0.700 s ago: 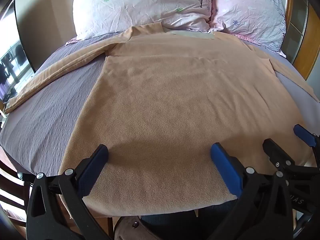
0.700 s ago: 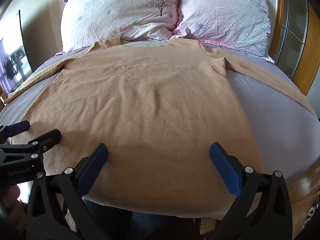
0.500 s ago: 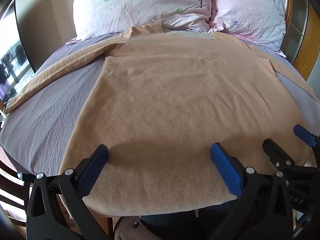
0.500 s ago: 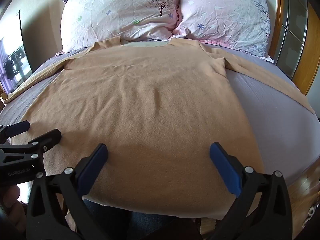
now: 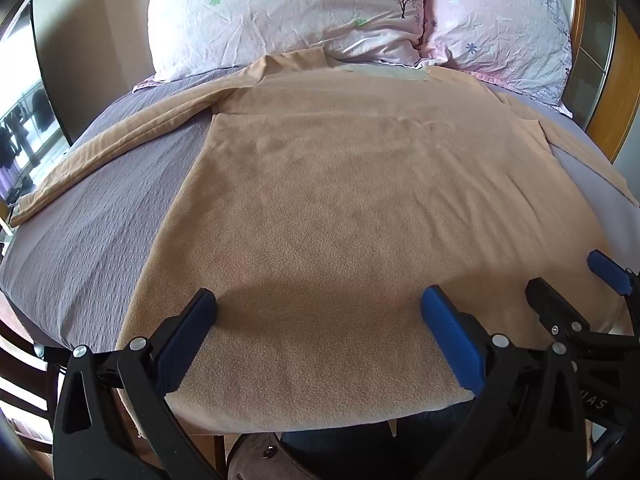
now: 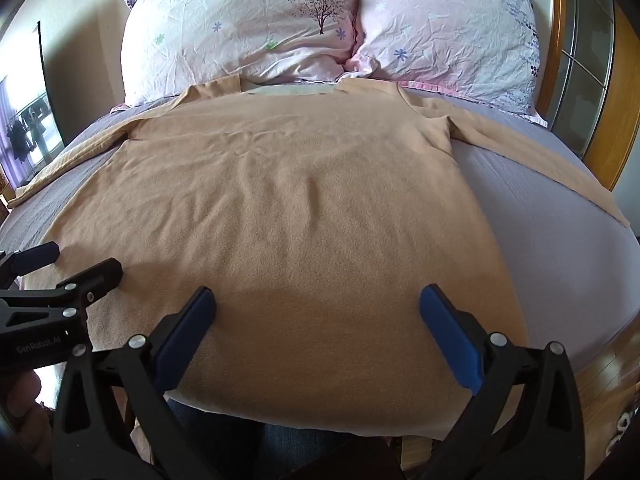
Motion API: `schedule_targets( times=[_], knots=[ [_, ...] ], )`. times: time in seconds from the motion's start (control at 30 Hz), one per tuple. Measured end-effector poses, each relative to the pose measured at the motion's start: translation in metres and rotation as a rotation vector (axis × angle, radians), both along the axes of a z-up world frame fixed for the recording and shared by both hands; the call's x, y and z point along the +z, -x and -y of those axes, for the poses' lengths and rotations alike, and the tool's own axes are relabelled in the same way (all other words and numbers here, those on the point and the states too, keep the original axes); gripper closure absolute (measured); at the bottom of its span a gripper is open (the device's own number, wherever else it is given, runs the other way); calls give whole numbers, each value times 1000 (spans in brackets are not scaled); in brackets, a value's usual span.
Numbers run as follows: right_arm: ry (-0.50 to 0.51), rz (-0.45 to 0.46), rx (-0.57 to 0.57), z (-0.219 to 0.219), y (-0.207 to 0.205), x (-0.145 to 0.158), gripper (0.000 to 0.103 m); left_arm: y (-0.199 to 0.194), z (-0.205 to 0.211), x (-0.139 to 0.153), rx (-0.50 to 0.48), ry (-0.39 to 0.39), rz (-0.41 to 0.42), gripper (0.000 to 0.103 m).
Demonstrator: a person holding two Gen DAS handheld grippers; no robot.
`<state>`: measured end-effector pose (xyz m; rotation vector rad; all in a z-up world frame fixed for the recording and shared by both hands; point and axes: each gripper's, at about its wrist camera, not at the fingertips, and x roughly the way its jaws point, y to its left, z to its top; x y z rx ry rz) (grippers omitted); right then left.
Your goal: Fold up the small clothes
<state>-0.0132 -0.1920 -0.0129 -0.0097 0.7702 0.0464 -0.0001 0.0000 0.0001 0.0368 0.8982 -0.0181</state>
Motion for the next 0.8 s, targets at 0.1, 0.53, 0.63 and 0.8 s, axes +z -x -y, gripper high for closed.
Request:
schedule_targets(
  times=[0.1, 0.53, 0.63, 0.8],
  knots=[
    [0, 1, -1, 1, 2, 0, 2, 0, 0, 0, 0, 0, 1, 1],
    [-1, 6, -1, 1, 4, 0, 2, 0, 0, 0, 0, 0, 4, 1],
    [-2, 6, -1, 1, 2, 0, 2, 0, 0, 0, 0, 0, 5, 1],
    [-2, 7, -2, 2, 3, 0, 2, 0, 0, 0, 0, 0, 6, 1]
  ],
)
